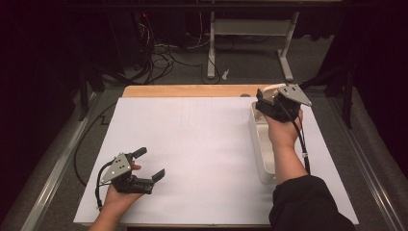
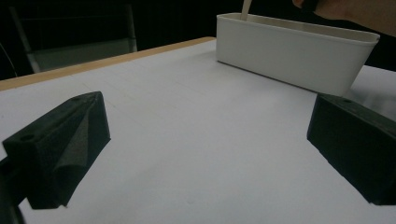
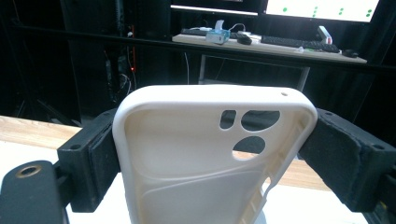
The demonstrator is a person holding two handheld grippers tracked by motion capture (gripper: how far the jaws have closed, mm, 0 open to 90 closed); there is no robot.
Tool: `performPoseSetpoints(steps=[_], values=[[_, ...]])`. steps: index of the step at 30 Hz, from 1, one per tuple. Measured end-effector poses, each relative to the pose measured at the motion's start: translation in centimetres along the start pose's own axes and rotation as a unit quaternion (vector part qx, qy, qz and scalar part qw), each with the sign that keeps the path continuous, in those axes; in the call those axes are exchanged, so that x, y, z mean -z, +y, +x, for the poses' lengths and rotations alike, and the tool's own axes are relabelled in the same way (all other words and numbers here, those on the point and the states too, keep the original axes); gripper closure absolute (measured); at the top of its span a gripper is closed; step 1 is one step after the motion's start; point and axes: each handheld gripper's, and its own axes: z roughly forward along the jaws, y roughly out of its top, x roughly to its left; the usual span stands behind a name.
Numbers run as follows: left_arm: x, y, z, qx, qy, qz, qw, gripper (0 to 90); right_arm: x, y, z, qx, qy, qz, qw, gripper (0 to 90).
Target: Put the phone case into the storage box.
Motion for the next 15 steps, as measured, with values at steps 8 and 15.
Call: performPoseSetpoints(steps=[8,15], values=[[0.0,0.0,0.0,0.001,-0.003,-0.003,1.0,0.4,-1.4,-0.3,0.0,-0.004,-0.016,0.013,0.9998,11.5],[0.2,0.1,0.0,0.002,-0.002,-0.007,1.0,0.4,-2.6,-0.3,0.4,0.002,-0.026,0.026,0.9993,11.3]])
